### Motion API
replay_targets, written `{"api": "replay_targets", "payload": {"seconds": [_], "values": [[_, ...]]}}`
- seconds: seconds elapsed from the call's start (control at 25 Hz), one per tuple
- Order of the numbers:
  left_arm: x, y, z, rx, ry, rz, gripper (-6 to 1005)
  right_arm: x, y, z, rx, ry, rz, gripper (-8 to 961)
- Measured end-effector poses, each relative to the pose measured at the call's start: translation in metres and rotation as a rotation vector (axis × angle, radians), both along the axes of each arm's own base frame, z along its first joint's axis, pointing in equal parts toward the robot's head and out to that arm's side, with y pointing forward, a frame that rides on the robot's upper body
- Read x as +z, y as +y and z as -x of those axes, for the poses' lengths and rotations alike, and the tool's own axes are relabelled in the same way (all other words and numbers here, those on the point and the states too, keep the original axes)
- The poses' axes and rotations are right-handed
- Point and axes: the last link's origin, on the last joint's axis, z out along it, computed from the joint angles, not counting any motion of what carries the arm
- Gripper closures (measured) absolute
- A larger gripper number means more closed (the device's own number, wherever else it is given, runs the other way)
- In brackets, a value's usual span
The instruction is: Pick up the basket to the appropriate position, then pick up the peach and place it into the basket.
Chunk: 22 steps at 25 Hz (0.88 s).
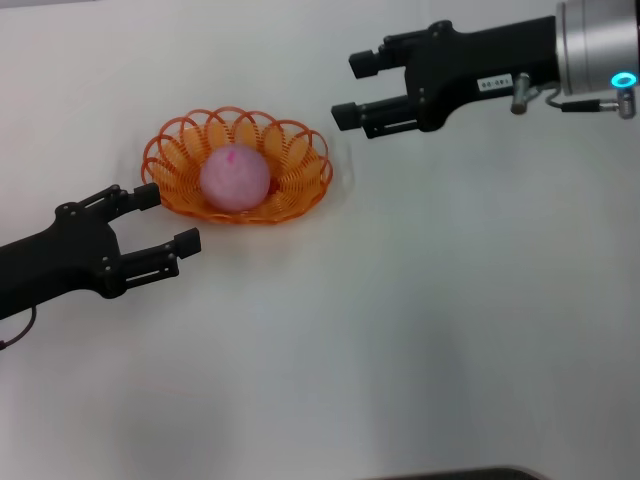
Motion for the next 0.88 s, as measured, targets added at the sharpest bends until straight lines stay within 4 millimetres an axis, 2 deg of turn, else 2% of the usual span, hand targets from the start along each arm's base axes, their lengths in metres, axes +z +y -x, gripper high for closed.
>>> {"api": "replay_targets", "payload": {"seconds": [0.4, 0.88], "values": [[0.002, 0.001, 0.002, 0.016, -0.005, -0.021, 122, -0.001, -0.023, -0.028, 0.019, 0.114, -0.05, 215], [0.005, 0.0, 0.005, 0.036, -0.018, -0.054, 122, -0.036, -0.058, -0.076, 0.054, 0.181, -0.104, 218]]}}
